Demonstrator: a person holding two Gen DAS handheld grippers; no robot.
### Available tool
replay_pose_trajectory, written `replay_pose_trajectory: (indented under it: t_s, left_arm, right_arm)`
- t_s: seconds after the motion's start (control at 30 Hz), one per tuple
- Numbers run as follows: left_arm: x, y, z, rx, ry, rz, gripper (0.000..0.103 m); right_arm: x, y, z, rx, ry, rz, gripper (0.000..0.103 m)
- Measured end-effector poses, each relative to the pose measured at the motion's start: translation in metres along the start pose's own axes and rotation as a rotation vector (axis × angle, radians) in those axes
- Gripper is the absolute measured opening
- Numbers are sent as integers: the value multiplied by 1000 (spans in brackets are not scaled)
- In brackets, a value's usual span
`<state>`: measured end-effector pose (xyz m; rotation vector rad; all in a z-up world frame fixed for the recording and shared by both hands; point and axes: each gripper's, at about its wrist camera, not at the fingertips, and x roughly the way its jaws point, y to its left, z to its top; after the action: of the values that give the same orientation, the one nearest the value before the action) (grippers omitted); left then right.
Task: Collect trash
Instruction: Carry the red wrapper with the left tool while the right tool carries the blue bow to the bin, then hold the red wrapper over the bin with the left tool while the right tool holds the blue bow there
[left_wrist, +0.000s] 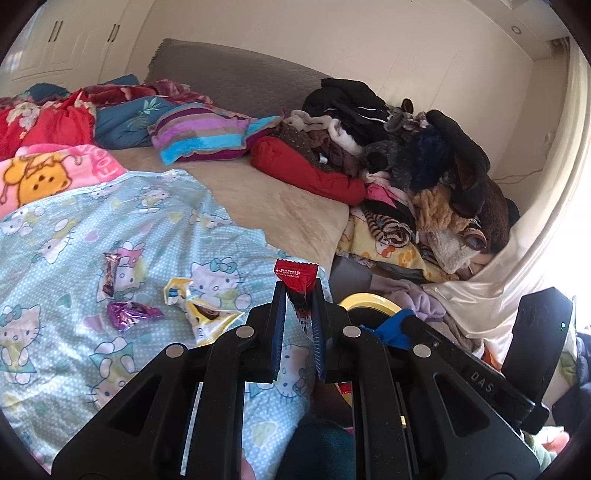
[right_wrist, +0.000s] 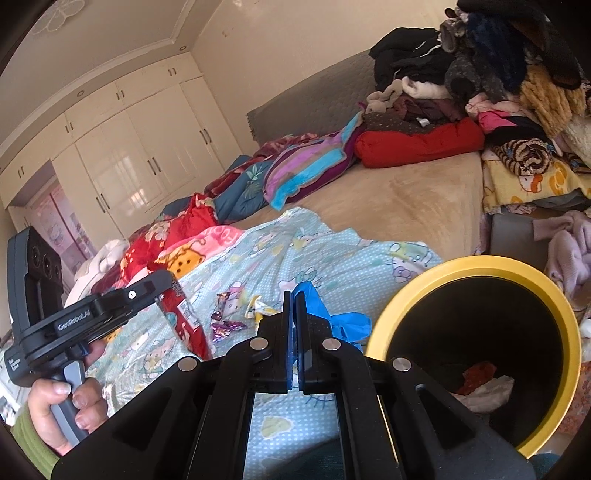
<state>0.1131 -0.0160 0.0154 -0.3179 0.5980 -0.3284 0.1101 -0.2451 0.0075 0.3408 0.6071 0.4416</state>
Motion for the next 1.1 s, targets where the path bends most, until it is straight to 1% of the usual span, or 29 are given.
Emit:
replay_pose_trajectory:
  t_s: [0.3,0.7,1.1]
  left_arm:
    - [7,-24,-8,42,17,-25,9]
    - [17,-55,-21,95,45,-63,9]
    - [26,-78,-32,134,72,-99,9]
  right_arm:
    - [-17,-22,6,32,-32,-23,2]
    - [-34,-51,11,74,-70,-76,2]
    - [-48,-77,14,113,-99,-123,2]
